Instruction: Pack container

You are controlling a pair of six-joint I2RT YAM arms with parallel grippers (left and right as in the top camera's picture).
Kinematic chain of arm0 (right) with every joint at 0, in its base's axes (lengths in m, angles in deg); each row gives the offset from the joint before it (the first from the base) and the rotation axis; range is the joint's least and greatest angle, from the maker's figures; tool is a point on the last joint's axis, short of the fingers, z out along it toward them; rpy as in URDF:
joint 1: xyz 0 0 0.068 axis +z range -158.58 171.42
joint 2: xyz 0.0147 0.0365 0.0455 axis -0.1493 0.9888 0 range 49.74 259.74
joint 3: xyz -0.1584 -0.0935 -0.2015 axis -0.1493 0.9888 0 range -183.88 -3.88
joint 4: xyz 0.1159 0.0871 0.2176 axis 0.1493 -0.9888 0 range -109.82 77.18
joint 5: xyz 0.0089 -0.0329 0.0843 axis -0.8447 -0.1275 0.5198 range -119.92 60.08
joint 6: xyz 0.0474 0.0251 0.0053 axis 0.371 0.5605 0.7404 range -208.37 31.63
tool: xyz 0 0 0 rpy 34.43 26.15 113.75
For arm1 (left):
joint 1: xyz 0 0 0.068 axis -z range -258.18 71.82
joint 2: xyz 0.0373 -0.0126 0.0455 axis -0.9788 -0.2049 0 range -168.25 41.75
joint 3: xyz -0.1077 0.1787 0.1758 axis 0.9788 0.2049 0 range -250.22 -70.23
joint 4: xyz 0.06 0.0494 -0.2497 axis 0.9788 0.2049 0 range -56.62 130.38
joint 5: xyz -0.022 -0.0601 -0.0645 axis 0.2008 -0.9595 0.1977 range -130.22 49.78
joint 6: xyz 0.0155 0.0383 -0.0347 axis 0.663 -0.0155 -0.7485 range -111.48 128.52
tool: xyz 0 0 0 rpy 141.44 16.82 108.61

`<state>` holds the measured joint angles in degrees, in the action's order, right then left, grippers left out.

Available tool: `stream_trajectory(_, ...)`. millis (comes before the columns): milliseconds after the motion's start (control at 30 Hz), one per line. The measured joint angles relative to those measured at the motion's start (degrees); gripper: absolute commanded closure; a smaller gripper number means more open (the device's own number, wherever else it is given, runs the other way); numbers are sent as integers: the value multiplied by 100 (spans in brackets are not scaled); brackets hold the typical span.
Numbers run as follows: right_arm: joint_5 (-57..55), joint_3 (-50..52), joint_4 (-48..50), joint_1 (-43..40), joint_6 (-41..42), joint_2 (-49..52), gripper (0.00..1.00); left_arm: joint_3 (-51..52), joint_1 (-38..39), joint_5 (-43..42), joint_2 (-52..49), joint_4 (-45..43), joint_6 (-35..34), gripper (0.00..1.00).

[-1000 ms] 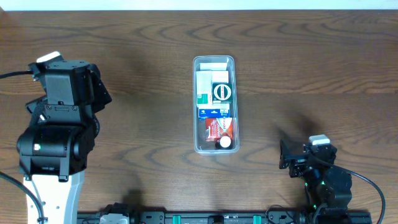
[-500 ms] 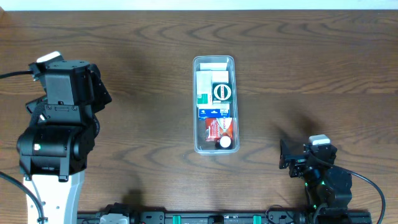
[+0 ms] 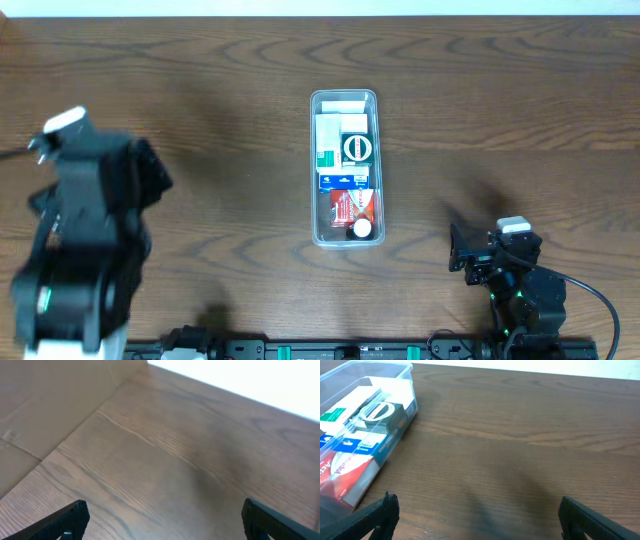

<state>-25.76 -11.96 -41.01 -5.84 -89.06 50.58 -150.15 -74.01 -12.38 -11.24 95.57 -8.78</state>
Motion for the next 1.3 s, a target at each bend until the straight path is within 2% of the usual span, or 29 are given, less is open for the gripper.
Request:
stream_trajectory(233, 13, 2, 7, 0, 0, 0, 1, 501, 0, -260, 1799, -133, -46, 2)
stream_trajectory(400, 15, 2, 11, 0, 0, 0, 1, 1237, 0, -376, 2802, -214, -48, 2)
stream_trajectory(833, 15, 4, 13, 0, 0, 0, 1, 4249, 0, -632, 4863, -2157, -90, 2)
stream_trajectory(1067, 15, 7, 13, 0, 0, 0, 1, 5235, 0, -782, 5252, -2927, -219, 2)
stream_trajectory(1300, 15, 7, 13, 0, 0, 0, 1, 5921, 0, -876, 5252, -3108, -330, 2)
